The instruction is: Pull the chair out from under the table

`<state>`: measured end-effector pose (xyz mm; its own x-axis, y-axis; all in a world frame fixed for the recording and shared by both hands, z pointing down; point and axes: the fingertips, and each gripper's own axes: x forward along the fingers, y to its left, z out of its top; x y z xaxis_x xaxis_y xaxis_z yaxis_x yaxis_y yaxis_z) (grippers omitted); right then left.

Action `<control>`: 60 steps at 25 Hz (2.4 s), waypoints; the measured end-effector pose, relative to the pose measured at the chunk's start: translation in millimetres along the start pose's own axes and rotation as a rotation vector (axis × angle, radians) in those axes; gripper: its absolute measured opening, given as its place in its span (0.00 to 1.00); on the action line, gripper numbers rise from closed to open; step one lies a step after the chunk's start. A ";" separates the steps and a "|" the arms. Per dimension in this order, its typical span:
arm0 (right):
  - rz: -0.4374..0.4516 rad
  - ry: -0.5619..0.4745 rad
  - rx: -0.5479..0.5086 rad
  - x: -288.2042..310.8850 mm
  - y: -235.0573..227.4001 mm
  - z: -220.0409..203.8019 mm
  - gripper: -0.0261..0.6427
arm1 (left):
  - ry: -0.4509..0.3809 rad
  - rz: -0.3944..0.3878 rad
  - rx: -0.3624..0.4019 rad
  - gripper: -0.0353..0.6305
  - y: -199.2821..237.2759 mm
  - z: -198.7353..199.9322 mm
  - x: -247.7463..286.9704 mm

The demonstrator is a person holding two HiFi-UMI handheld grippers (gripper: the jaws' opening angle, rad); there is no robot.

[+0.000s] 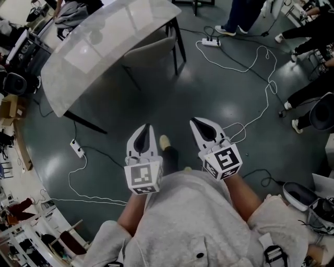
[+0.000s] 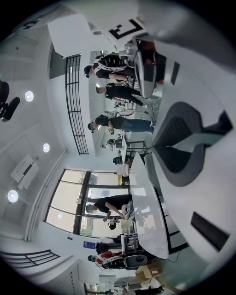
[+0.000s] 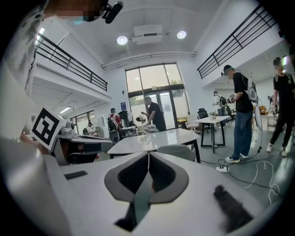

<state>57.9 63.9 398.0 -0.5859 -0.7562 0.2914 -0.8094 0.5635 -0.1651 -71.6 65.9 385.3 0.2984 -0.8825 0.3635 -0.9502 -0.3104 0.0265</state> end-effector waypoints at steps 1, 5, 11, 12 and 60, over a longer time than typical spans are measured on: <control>-0.001 -0.001 -0.002 7.8 -0.2 4.5 0.08 | -0.006 -0.001 0.000 0.08 6.6 4.6 4.9; 0.001 -0.009 0.005 42.0 -3.4 23.0 0.08 | -0.016 0.000 -0.006 0.08 35.1 18.4 27.9; 0.002 -0.020 0.001 87.9 -3.5 44.7 0.08 | -0.012 -0.006 -0.006 0.08 72.1 29.3 54.0; 0.002 -0.019 0.000 93.6 -2.7 45.4 0.08 | -0.011 -0.006 -0.007 0.08 77.3 29.2 56.9; -0.060 0.015 -0.062 228.3 -77.8 72.1 0.08 | 0.039 -0.009 -0.019 0.08 163.4 45.9 182.5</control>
<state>-15.8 -176.5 409.5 -0.5351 -0.7846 0.3130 -0.8390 0.5368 -0.0887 -168.3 -162.1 413.2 0.3033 -0.8653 0.3990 -0.9492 -0.3110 0.0470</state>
